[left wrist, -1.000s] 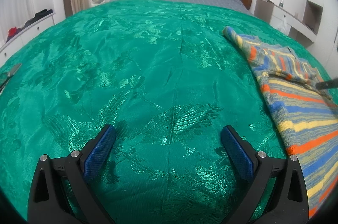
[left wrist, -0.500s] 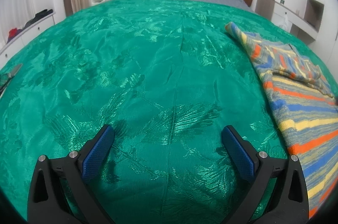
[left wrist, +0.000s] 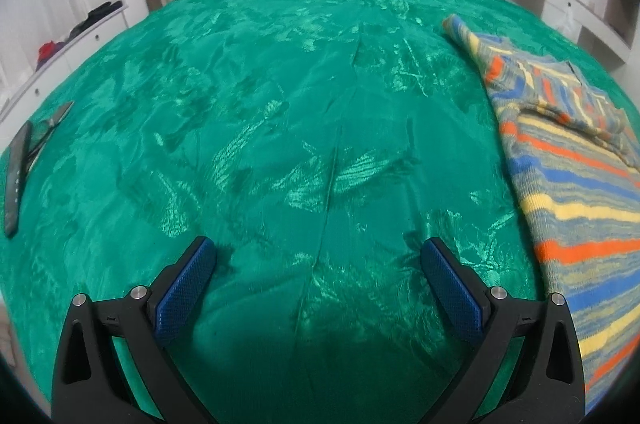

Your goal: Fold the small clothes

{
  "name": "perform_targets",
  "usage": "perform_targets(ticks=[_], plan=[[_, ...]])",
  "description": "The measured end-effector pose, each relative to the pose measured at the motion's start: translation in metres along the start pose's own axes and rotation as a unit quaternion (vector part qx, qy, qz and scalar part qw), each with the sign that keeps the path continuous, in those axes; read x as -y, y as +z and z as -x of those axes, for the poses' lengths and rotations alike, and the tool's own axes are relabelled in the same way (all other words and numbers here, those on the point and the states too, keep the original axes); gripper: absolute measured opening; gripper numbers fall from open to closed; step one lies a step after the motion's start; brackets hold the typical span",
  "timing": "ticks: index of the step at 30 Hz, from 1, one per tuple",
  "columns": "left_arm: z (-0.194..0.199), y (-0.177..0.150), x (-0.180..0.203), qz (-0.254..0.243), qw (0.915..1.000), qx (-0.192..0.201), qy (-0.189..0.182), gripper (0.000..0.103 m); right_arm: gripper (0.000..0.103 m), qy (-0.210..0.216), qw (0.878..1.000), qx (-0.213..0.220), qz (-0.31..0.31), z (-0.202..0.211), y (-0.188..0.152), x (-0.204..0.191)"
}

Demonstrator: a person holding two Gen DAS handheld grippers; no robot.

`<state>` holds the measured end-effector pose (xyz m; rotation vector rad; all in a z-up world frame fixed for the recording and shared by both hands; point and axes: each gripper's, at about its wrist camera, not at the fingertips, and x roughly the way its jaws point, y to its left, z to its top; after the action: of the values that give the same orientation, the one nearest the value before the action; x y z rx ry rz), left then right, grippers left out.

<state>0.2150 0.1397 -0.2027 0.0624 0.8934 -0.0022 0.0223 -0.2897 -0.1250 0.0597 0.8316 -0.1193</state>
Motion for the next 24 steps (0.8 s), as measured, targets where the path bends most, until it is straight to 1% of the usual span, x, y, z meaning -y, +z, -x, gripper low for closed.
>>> perform_targets(ticks=[5, 9, 11, 15, 17, 20, 24], plan=[[0.002, -0.003, 0.001, -0.002, 1.0000, -0.008, 0.004, 0.102, 0.078, -0.007, 1.000, 0.003, -0.009, -0.001, -0.014, 0.004], [0.013, -0.010, -0.004, 0.002, 0.9997, -0.024, -0.008, 0.102, 0.078, -0.010, 1.000, 0.005, -0.025, 0.002, -0.022, 0.008], [0.024, -0.015, -0.008, 0.009, 0.9993, -0.027, -0.026, 0.102, 0.078, -0.004, 0.999, 0.015, -0.039, 0.009, -0.023, 0.011], [0.055, -0.033, -0.015, 0.034, 0.9945, -0.030, -0.095, 0.102, 0.078, 0.007, 0.998, 0.025, -0.051, 0.021, -0.023, 0.012], [0.064, -0.042, -0.014, 0.032, 0.9927, -0.035, -0.111, 0.102, 0.078, 0.013, 0.998, 0.024, -0.055, 0.026, -0.025, 0.010], [0.071, -0.057, -0.007, 0.023, 0.9894, -0.058, -0.131, 0.102, 0.078, 0.029, 0.998, 0.021, -0.057, 0.035, -0.027, 0.005], [0.073, -0.076, 0.002, 0.015, 0.9850, -0.092, -0.145, 0.102, 0.078, 0.047, 0.998, 0.010, -0.044, 0.045, -0.031, -0.006]])
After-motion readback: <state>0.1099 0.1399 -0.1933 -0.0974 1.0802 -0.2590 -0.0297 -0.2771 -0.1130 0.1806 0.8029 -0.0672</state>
